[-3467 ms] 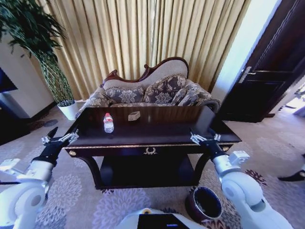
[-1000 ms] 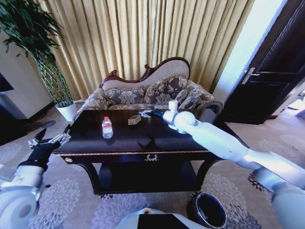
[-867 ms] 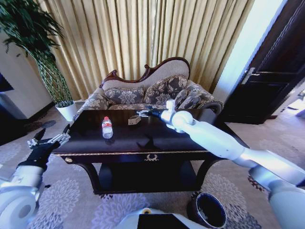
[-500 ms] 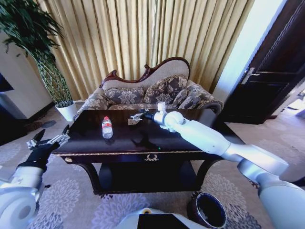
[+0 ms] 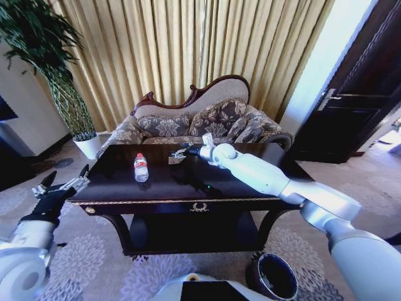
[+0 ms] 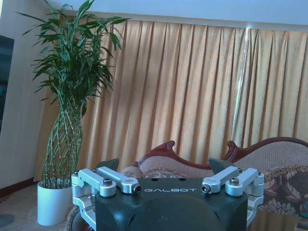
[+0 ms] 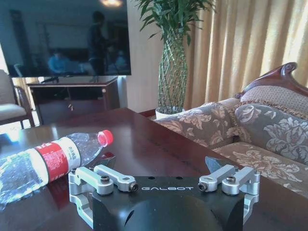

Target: Move to the front of the table and place the trash on the table into the trash bin.

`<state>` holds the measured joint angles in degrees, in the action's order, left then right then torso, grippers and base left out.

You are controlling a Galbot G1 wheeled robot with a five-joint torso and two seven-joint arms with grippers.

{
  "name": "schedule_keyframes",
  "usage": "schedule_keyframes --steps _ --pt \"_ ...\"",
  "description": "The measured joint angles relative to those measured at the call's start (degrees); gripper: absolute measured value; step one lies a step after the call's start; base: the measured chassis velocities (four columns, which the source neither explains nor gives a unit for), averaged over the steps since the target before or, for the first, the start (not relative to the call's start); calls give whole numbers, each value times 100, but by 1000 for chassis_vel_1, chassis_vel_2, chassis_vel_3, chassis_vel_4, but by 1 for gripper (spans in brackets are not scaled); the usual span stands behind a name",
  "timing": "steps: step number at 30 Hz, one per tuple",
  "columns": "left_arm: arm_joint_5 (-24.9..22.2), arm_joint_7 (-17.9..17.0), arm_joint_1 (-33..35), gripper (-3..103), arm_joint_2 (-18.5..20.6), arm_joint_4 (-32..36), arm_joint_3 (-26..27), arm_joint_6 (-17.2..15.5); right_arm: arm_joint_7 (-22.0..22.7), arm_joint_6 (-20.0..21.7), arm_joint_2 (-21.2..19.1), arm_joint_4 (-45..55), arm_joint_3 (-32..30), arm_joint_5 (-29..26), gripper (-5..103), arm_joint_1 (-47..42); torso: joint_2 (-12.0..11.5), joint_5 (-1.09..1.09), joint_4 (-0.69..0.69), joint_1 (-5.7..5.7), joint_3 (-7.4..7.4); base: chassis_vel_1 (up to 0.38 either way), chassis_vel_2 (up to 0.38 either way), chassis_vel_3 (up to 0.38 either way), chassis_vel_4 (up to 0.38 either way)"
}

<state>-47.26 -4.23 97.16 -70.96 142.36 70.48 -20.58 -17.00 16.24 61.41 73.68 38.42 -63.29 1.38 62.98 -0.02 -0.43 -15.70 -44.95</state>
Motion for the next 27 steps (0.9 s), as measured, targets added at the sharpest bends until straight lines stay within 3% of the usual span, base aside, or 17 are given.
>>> schedule_keyframes --steps 10,27 --pt "3 -71 5 100 -37 -11 -21 48 -1051 296 -44 -273 -310 917 100 -82 0 1 0 0 0 0 0 0 0" --pt "11 -73 -25 100 -47 -44 -49 112 -1147 314 8 -327 -329 1223 100 -73 0 0 1 0 0 0 0 0 0"
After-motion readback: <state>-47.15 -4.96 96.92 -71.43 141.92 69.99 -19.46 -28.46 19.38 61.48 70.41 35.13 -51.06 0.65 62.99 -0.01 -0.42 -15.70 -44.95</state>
